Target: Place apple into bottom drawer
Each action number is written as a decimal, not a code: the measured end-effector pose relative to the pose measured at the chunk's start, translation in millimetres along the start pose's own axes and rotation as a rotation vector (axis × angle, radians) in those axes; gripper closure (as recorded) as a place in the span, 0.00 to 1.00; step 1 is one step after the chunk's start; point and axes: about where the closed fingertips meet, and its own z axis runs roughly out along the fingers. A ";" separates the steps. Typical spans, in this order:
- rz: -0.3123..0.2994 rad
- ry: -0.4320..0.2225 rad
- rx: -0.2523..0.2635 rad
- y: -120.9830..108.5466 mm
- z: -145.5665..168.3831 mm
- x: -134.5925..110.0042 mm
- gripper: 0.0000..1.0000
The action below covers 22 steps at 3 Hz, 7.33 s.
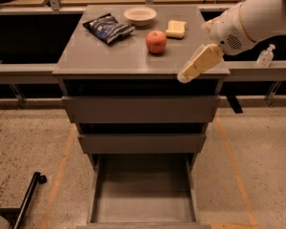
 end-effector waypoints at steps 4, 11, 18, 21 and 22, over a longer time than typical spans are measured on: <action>0.040 -0.129 -0.014 -74.3 100.1 -11.0 0.00; 0.153 -0.352 0.068 -148.9 242.4 -50.5 0.40; -0.031 -0.387 -0.401 4.9 102.5 58.8 1.00; -0.067 -0.359 -0.503 29.3 111.7 64.1 1.00; -0.068 -0.313 -0.553 55.5 125.3 82.3 1.00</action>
Offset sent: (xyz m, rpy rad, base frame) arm 0.1447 0.0203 -0.0461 0.1243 -0.0321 -0.0041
